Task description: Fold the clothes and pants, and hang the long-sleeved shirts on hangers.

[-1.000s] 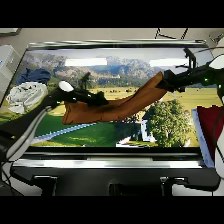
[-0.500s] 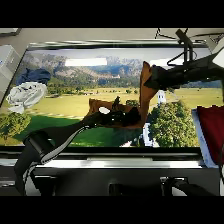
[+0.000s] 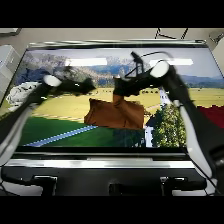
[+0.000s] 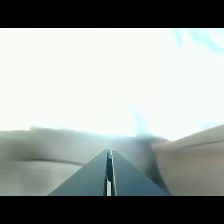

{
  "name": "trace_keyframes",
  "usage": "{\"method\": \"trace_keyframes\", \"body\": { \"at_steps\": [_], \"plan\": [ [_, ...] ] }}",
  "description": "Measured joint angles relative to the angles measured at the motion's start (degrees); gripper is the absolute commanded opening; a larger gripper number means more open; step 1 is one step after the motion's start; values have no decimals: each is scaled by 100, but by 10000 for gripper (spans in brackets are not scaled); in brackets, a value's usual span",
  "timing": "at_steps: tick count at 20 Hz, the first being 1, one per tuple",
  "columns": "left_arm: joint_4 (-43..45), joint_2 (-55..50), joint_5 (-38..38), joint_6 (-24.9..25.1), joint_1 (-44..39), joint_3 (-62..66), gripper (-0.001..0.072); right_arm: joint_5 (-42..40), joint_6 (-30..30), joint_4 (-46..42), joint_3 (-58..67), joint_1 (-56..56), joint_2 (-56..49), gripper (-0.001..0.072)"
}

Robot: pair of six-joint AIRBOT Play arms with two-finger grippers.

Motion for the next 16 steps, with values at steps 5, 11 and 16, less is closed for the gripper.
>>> {"method": "trace_keyframes", "body": {
  "at_steps": [5,11,16],
  "plan": [
    [1204,1862,-813,-129,1676,0,27,-1034,15,933,-2,890,-1451,694],
    [1534,3060,-1040,-87,2057,2,28,-1709,-127,1794,0,745,-1598,707],
    [1598,3279,-1102,37,1908,2,28,-249,-74,363,-11,-874,-715,670]
  ]
}}
